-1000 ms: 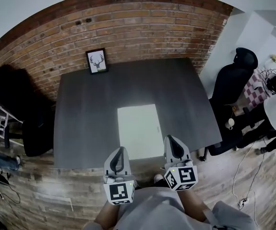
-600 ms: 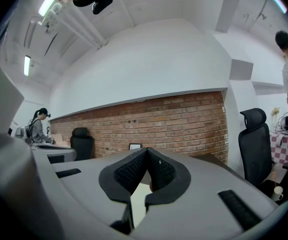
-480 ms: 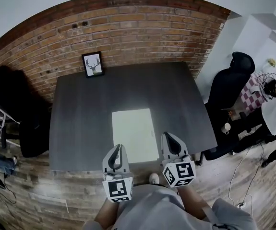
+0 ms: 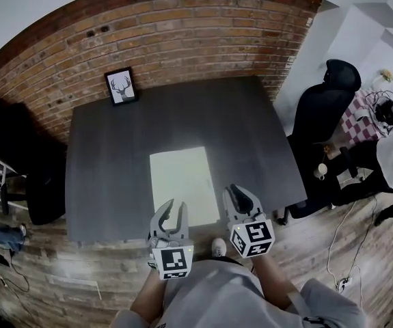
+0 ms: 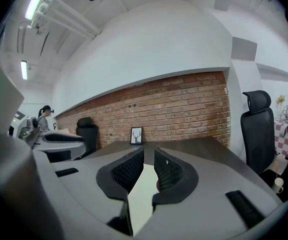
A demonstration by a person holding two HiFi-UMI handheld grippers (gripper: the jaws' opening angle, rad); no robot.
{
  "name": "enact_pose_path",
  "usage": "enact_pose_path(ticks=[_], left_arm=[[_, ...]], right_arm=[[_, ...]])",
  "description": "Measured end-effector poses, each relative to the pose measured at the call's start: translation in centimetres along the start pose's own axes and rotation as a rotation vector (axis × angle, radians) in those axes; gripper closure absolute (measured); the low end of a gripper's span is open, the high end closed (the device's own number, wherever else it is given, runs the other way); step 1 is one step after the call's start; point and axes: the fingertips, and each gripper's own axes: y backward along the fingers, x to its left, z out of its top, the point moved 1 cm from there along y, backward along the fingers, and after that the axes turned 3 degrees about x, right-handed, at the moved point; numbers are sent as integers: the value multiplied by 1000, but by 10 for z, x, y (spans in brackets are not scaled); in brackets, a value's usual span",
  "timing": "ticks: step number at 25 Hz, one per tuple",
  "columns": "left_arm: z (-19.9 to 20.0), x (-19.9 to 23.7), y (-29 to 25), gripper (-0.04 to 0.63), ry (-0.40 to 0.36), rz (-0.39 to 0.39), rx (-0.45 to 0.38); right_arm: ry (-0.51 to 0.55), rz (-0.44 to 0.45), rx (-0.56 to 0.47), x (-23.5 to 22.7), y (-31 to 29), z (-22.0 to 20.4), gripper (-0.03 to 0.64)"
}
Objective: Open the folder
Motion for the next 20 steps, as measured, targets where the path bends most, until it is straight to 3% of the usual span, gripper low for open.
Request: enact_pose_path(ticks=[7, 14, 20], left_arm=[[-29, -45, -28, 479, -235, -129, 92], [-54, -73, -44, 456, -309, -231, 171], [-84, -98, -47, 422, -437, -312, 251]], right_arm=[[22, -14, 129, -22, -13, -57, 571], [7, 34, 250, -25, -25, -110, 559], [-5, 70, 348, -26, -29, -147, 551]])
